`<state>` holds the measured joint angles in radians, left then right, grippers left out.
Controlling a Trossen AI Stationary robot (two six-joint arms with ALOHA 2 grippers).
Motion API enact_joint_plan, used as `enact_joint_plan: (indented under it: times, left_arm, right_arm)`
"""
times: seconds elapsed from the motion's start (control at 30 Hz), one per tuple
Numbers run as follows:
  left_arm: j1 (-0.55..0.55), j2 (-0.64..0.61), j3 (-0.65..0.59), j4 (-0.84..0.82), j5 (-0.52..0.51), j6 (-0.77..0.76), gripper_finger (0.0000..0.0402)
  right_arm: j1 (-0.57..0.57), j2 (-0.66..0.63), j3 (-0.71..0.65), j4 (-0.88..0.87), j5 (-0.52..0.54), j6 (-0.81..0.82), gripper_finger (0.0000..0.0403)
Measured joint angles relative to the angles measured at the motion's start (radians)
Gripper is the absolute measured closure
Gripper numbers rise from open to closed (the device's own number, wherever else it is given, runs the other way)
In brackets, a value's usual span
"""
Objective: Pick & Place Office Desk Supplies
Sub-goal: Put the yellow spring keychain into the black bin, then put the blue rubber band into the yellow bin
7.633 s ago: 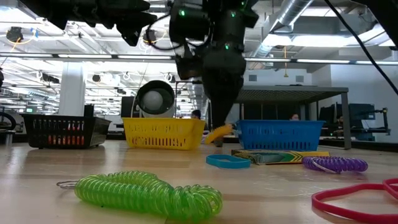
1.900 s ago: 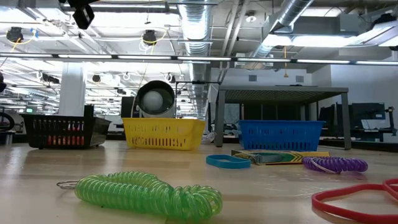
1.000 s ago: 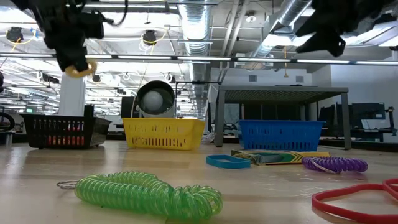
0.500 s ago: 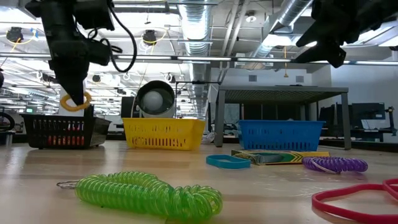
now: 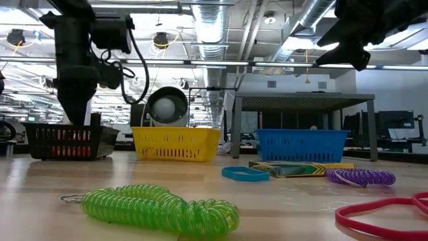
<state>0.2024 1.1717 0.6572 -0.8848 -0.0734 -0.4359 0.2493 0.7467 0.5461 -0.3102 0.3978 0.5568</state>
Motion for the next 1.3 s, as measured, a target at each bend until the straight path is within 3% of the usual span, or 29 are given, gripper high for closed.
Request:
enact_joint_plan:
  times: [0.5,0.87,0.93,1.07,1.13,1.3]
  left_arm:
    - [0.001,-0.030,0.006,-0.023,0.053,-0.094,0.0187]
    - [0.001,-0.111,0.151,-0.084,0.070,-0.096,0.0191]
    - [-0.003,-0.130,0.170,-0.109,0.144,-0.089,0.0194]
    - [-0.056,-0.176,0.174,-0.159,0.404,-0.105,0.0195]
    - [-0.109,-0.200,0.175,-0.162,0.465,-0.158,0.0195]
    - [-0.275,-0.243,0.174,-0.119,0.377,-0.227,0.0205]
  right_arm:
    - [-0.005,0.000,0.000,0.007,0.005,-0.083,0.0186]
    - [-0.010,0.000,0.000,0.010,0.007,-0.090,0.0186]
    - [-0.010,0.000,0.000,0.009,0.007,-0.089,0.0186]
    - [-0.009,0.000,0.000,0.014,0.008,-0.089,0.0186]
    - [-0.010,0.000,0.000,0.018,0.008,-0.087,0.0186]
    - [-0.010,0.000,0.000,0.042,0.007,-0.086,0.0186]
